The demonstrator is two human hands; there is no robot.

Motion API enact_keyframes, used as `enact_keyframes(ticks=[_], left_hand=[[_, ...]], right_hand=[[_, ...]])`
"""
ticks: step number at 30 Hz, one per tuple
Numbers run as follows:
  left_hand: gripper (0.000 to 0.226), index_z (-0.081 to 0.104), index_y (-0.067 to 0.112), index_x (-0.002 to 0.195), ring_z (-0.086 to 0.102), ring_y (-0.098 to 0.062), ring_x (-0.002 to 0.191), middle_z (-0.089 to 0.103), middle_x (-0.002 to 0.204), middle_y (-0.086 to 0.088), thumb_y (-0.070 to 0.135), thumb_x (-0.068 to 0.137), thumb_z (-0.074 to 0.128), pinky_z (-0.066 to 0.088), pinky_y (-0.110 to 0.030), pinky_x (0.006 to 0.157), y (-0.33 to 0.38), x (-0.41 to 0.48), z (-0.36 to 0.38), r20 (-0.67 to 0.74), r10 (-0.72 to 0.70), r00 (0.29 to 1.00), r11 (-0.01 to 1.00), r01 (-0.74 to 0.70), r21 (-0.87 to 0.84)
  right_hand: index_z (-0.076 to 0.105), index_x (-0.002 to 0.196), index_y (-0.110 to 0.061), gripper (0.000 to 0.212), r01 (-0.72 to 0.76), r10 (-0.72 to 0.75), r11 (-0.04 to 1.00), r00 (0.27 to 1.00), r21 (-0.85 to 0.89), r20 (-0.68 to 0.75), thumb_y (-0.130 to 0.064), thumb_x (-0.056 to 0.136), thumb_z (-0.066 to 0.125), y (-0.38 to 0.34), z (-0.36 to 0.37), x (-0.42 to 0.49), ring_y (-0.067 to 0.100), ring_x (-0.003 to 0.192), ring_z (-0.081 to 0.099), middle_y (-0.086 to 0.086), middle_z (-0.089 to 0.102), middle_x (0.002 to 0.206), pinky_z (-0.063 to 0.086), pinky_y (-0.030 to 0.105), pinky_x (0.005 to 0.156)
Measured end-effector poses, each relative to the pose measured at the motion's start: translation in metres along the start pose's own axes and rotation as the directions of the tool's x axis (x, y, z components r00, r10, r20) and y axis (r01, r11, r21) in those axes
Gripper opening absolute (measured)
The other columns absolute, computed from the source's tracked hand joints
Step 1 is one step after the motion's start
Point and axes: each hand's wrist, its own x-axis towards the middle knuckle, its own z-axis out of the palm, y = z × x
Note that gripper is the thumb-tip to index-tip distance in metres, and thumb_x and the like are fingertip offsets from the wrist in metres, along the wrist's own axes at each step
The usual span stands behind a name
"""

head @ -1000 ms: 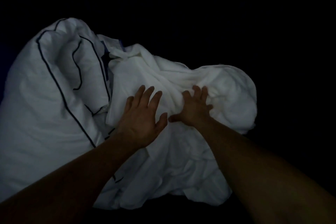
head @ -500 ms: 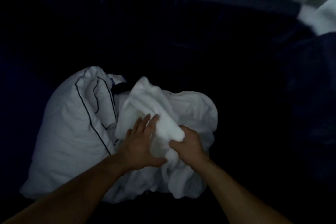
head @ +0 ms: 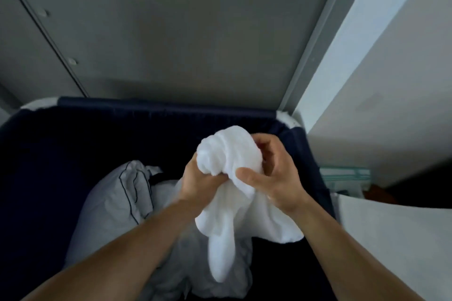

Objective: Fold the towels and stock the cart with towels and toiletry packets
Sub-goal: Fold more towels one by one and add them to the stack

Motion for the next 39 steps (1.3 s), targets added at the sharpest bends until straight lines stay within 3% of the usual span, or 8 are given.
enact_keyframes(ticks=[3,5,11,19,24,30,33,39], left_hand=[[0.034,0.065,0.054,0.089,0.070,0.002,0.083,0.073,0.092,0.022,0.046,0.060,0.080,0.055,-0.015,0.059,0.062,-0.007,0.013,-0.057,0.014,0.998,0.997,-0.018,-0.071],[0.030,0.065,0.054,0.089,0.070,0.002,0.081,0.073,0.091,0.021,0.046,0.065,0.081,0.055,-0.018,0.060,0.103,-0.014,0.030,-0.048,0.018,0.999,0.995,-0.023,-0.096],[0.023,0.070,0.031,0.093,0.070,0.002,0.064,0.073,0.074,0.017,0.045,0.077,0.077,0.048,-0.013,0.042,0.214,-0.056,0.120,-0.100,-0.027,0.995,0.975,0.004,-0.224],[0.054,0.068,0.015,0.119,0.068,-0.027,0.110,0.072,0.114,-0.010,0.047,0.077,0.078,0.053,-0.047,0.098,0.322,-0.108,0.176,0.178,0.189,0.966,0.968,-0.153,-0.199],[0.063,0.051,0.014,0.138,0.061,-0.026,0.119,0.064,0.129,-0.007,0.033,0.081,0.070,0.051,-0.043,0.098,0.320,-0.136,0.186,0.417,0.361,0.834,0.931,-0.347,-0.112],[0.079,0.044,0.028,0.143,0.062,-0.017,0.120,0.064,0.131,0.003,0.013,0.078,0.085,0.055,-0.038,0.096,0.255,-0.142,0.184,0.634,0.042,0.772,0.979,-0.159,0.129],[0.063,0.059,0.019,0.132,0.068,-0.014,0.106,0.071,0.117,0.003,0.029,0.077,0.086,0.057,-0.034,0.091,0.234,-0.140,0.201,0.522,-0.048,0.852,0.953,-0.118,0.280],[0.015,0.073,0.017,0.102,0.073,-0.012,0.078,0.077,0.095,-0.003,0.019,0.087,0.075,0.059,-0.029,0.068,0.280,-0.131,0.236,0.330,0.160,0.930,0.981,-0.188,0.054]], right_hand=[[0.025,0.149,-0.049,0.125,-0.021,0.023,0.997,0.999,-0.079,0.026,-0.060,0.043,0.091,-0.015,-0.040,-0.020,0.002,0.131,0.047,-0.025,0.038,0.148,0.050,0.030,0.099],[0.015,0.153,-0.040,0.142,-0.042,0.051,0.994,0.995,-0.099,0.087,-0.053,0.035,0.093,-0.022,-0.061,-0.032,-0.001,0.135,0.040,-0.018,0.034,0.151,0.046,0.020,0.100],[0.044,0.135,-0.036,0.111,-0.003,0.003,1.000,0.998,0.000,-0.061,-0.047,0.036,0.092,-0.060,-0.109,-0.065,0.003,0.113,0.062,-0.013,0.063,0.123,0.054,0.028,0.092],[0.061,0.109,-0.042,0.073,0.126,-0.066,0.978,0.944,0.166,-0.324,-0.024,0.045,0.091,-0.143,-0.207,-0.095,0.000,0.085,0.071,-0.019,0.073,0.098,0.057,0.017,0.061],[0.066,0.114,-0.022,0.060,0.190,-0.029,0.914,0.912,0.359,-0.410,-0.006,0.060,0.085,-0.199,-0.268,-0.120,0.020,0.088,0.074,-0.002,0.077,0.099,0.062,0.033,0.067],[0.062,0.126,-0.009,0.058,0.269,-0.096,0.889,0.901,0.370,-0.424,-0.007,0.071,0.079,-0.260,-0.320,-0.149,0.031,0.097,0.073,0.012,0.073,0.113,0.061,0.042,0.073],[0.061,0.127,-0.006,0.056,0.300,-0.131,0.891,0.888,0.341,-0.440,-0.010,0.074,0.077,-0.275,-0.337,-0.157,0.031,0.099,0.072,0.014,0.072,0.115,0.060,0.039,0.072],[0.065,0.116,-0.016,0.051,0.401,-0.219,0.894,0.782,0.201,-0.584,-0.013,0.068,0.080,-0.286,-0.392,-0.186,0.016,0.082,0.075,-0.003,0.078,0.095,0.059,0.028,0.059]])
